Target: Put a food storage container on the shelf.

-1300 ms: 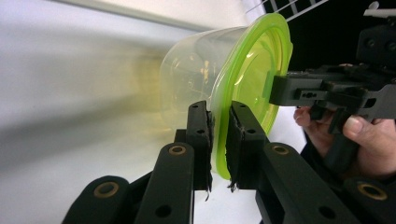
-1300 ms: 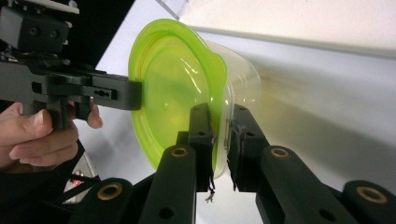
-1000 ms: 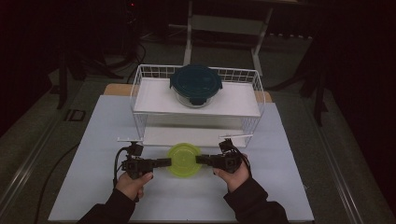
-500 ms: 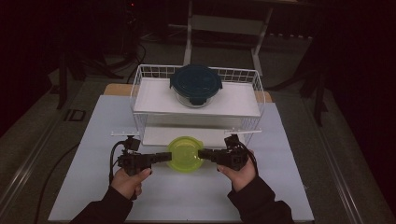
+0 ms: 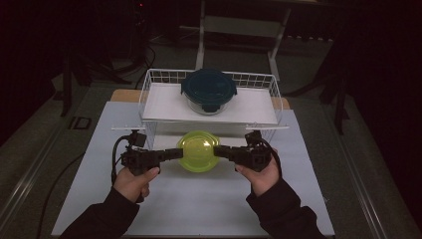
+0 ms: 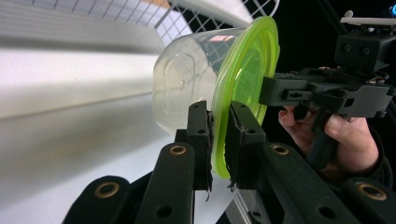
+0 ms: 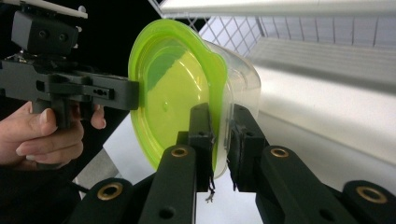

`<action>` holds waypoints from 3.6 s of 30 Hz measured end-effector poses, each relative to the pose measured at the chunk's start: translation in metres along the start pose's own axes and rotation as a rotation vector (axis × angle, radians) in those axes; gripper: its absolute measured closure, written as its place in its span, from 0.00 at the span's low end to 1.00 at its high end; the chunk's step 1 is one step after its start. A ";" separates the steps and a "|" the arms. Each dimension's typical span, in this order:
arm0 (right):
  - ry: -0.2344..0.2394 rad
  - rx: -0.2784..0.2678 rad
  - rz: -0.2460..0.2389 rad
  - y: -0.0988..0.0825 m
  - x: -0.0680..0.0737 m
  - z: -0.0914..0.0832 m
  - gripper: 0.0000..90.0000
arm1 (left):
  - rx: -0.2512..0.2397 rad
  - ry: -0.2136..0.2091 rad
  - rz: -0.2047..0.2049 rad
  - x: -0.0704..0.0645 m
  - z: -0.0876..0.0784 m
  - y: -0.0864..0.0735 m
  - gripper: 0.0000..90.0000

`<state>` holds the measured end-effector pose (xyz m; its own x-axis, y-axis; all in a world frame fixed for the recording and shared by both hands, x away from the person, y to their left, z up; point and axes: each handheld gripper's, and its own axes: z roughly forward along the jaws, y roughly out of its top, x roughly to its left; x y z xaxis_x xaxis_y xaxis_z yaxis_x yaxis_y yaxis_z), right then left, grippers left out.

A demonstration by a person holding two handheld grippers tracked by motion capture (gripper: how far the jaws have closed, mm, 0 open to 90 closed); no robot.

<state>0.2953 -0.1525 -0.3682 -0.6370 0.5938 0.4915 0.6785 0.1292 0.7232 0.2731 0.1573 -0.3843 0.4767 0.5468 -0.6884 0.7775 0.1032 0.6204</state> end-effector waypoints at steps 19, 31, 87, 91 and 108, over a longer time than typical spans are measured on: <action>-0.011 -0.121 -0.079 0.057 0.031 -0.033 0.90 | -0.066 -0.011 0.104 -0.049 -0.025 0.056 0.89; -0.048 -0.160 -0.096 0.099 0.032 -0.044 0.90 | -0.072 -0.011 0.133 -0.060 -0.020 0.102 0.89; -0.198 -0.125 0.087 0.176 -0.025 -0.007 0.74 | -0.131 0.045 0.006 -0.018 0.035 0.178 0.71; -0.232 -0.123 0.073 0.179 -0.025 -0.003 0.72 | -0.123 0.066 0.024 -0.020 0.039 0.180 0.66; -0.209 -0.153 0.059 0.181 -0.023 -0.004 0.46 | -0.153 0.070 0.026 -0.022 0.032 0.180 0.49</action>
<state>0.4309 -0.1462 -0.2467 -0.4977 0.7498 0.4360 0.6392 -0.0227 0.7687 0.4159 0.1378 -0.2695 0.4620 0.6069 -0.6467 0.6909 0.2109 0.6915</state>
